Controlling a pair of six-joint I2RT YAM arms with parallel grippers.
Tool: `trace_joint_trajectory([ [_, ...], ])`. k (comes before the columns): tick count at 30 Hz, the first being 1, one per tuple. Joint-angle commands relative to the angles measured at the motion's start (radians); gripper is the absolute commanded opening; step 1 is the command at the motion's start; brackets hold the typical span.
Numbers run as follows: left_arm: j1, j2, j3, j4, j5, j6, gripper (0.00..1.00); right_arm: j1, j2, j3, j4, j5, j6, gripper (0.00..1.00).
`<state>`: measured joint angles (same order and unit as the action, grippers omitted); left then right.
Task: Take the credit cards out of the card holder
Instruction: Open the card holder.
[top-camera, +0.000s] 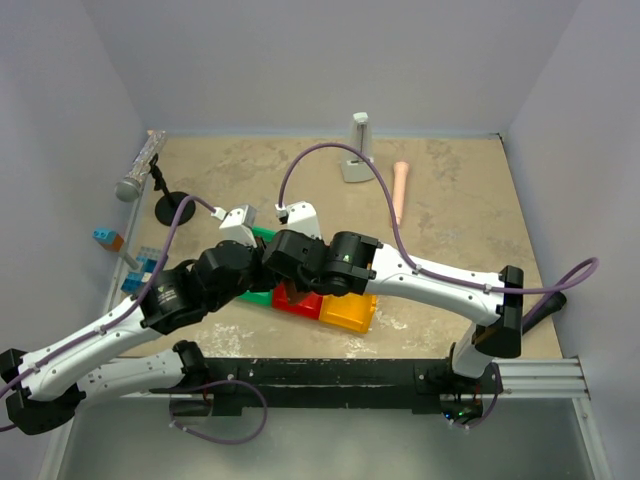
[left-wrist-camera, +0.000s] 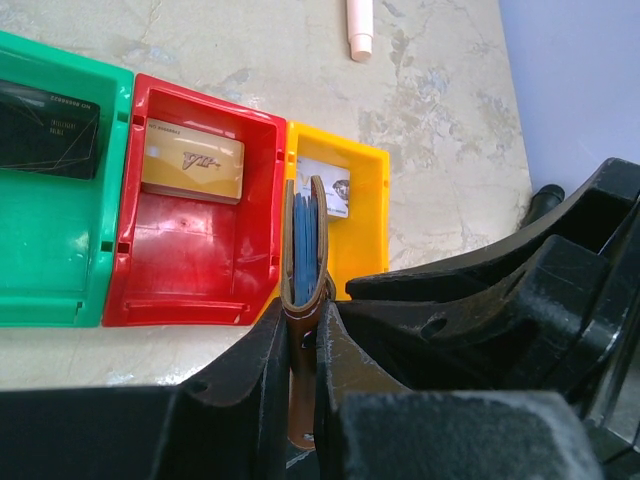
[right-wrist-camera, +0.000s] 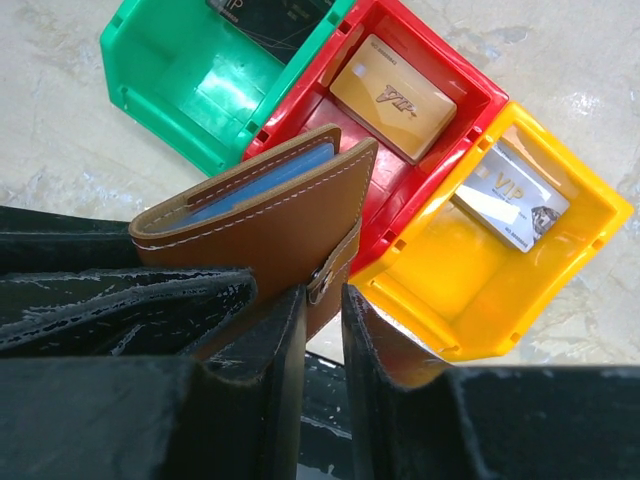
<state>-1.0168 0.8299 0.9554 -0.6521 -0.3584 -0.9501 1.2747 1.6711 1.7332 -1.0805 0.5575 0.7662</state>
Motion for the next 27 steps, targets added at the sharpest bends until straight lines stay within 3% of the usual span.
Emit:
trace_joint_trajectory([
  [1,-0.008,-0.048,0.023,0.115,0.044,-0.010,0.00,-0.028,0.024,-0.001,-0.042,0.032,-0.021,0.22],
  [14,-0.008,-0.063,0.022,0.117,0.049,-0.013,0.00,-0.064,0.021,-0.046,-0.019,-0.033,-0.042,0.10],
  [19,-0.008,-0.066,0.022,0.117,0.045,-0.010,0.00,-0.075,0.022,-0.061,-0.009,-0.057,-0.048,0.00],
  [27,-0.008,-0.080,0.003,0.104,0.015,-0.006,0.00,-0.083,-0.043,-0.141,0.031,-0.059,-0.041,0.00],
])
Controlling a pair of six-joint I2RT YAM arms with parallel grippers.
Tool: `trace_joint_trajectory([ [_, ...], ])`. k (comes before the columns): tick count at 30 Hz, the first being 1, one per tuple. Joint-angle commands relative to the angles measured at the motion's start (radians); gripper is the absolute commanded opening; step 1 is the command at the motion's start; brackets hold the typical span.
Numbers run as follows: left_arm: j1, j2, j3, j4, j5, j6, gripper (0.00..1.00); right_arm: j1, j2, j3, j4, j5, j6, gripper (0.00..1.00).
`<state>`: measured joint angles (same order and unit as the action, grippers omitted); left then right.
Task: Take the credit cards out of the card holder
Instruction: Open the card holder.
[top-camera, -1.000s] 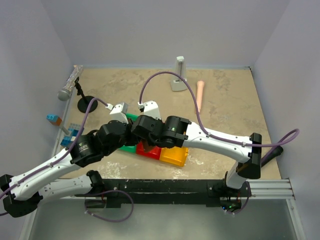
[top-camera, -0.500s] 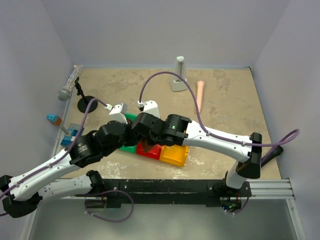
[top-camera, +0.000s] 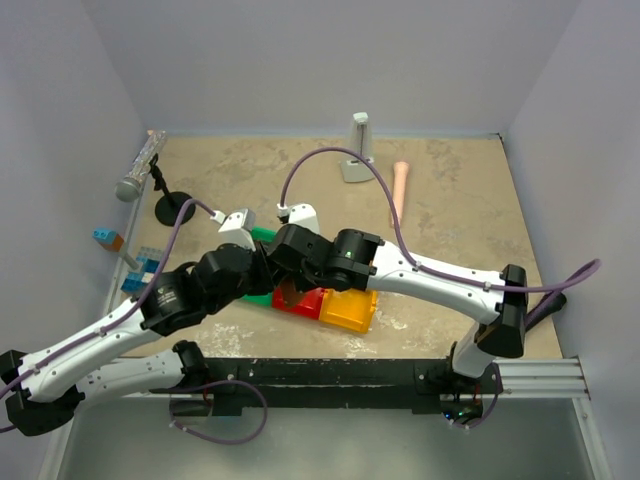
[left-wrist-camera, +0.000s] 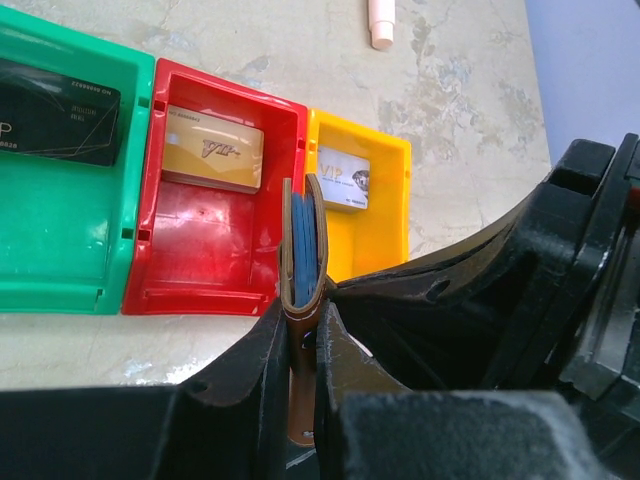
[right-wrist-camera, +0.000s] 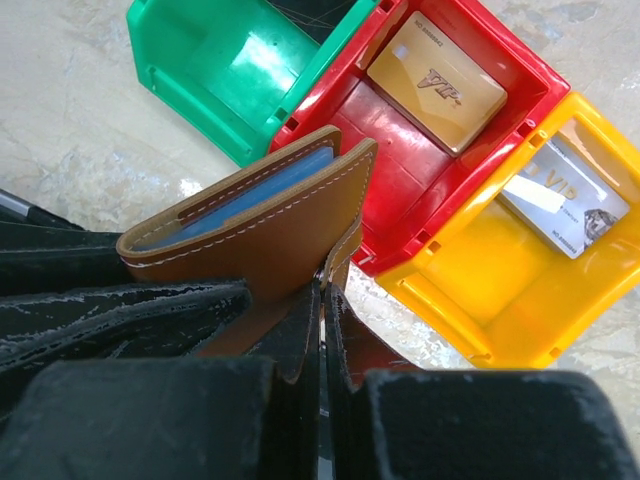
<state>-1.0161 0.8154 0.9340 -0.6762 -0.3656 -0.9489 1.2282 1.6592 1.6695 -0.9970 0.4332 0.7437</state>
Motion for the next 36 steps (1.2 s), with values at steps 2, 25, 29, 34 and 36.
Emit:
trace_joint_trajectory([
  [2,-0.009,-0.071,0.016,0.127,0.007,-0.008,0.00,-0.036,-0.062,-0.108,-0.026,0.064,-0.023,0.00],
  [25,-0.007,-0.101,0.015,0.070,-0.078,-0.002,0.00,-0.053,-0.124,-0.143,-0.057,0.108,-0.003,0.00],
  [29,-0.007,-0.101,0.009,0.069,-0.079,-0.004,0.00,-0.056,-0.130,-0.146,-0.060,0.113,0.000,0.00],
  [34,-0.007,-0.102,0.002,0.073,-0.078,-0.001,0.00,-0.058,-0.194,-0.189,0.000,0.087,-0.013,0.00],
  [36,-0.007,-0.111,-0.011,0.084,-0.075,0.015,0.00,-0.058,-0.229,-0.198,0.008,0.078,-0.023,0.15],
])
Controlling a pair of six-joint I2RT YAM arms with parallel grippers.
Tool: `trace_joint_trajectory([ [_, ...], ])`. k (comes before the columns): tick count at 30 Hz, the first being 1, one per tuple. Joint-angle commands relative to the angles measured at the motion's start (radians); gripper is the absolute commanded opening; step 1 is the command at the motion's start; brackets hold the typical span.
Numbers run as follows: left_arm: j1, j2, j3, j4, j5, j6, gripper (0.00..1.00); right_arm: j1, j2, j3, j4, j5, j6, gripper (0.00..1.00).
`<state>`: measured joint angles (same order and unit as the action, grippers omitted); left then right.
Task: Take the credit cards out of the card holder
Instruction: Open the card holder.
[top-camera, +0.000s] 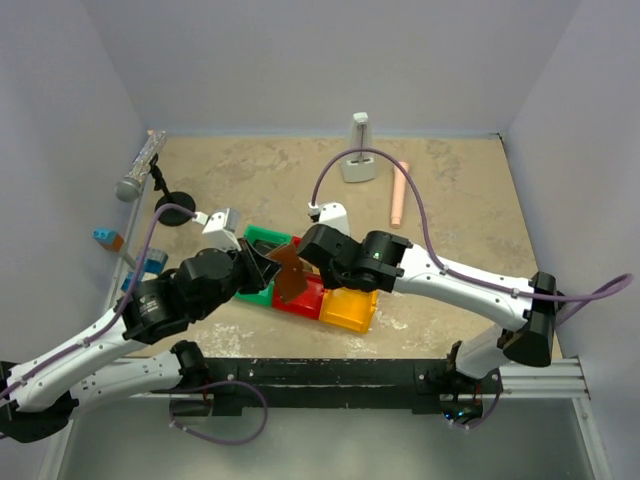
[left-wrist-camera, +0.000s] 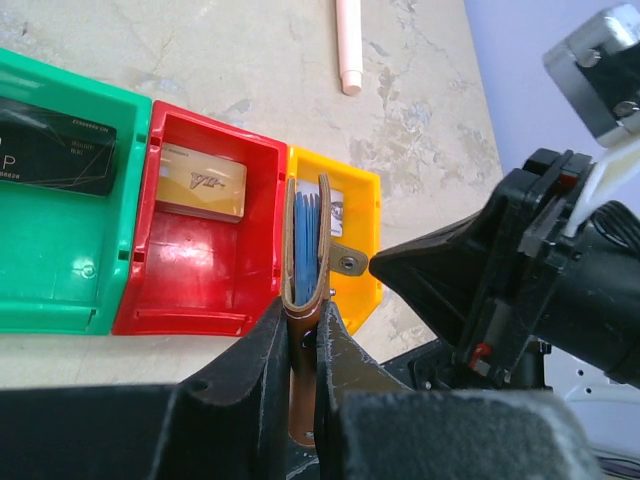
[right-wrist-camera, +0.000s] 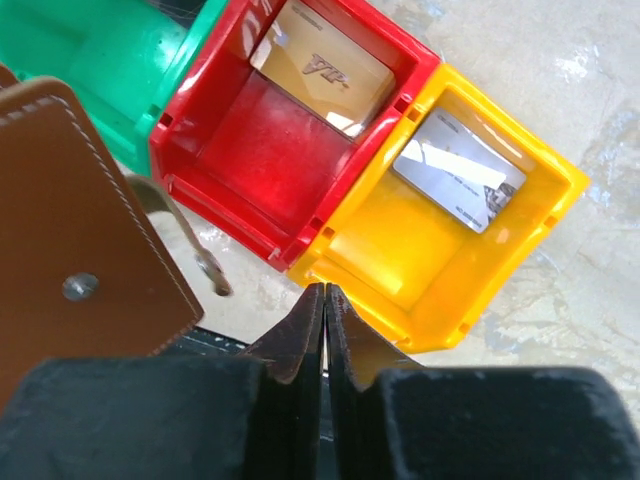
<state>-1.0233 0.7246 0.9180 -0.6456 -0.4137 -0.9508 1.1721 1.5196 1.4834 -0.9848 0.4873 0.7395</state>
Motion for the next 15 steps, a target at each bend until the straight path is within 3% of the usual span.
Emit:
trace_joint_trajectory([
  [1,0.002,-0.025,-0.004,0.066,-0.024,0.032,0.00,-0.002,-0.114,-0.018,-0.003,0.023,-0.023,0.23],
  [4,0.009,-0.053,-0.057,0.157,0.031,0.116,0.00,-0.002,-0.195,-0.044,0.009,0.017,-0.038,0.41],
  [8,0.029,-0.092,-0.158,0.314,0.206,0.246,0.00,0.000,-0.327,-0.129,0.147,-0.117,-0.167,0.55],
  [12,0.055,-0.198,-0.325,0.599,0.370,0.327,0.00,-0.002,-0.458,-0.276,0.404,-0.376,-0.256,0.57],
  [15,0.100,-0.281,-0.424,0.743,0.478,0.296,0.00,0.000,-0.538,-0.337,0.457,-0.484,-0.265,0.56],
])
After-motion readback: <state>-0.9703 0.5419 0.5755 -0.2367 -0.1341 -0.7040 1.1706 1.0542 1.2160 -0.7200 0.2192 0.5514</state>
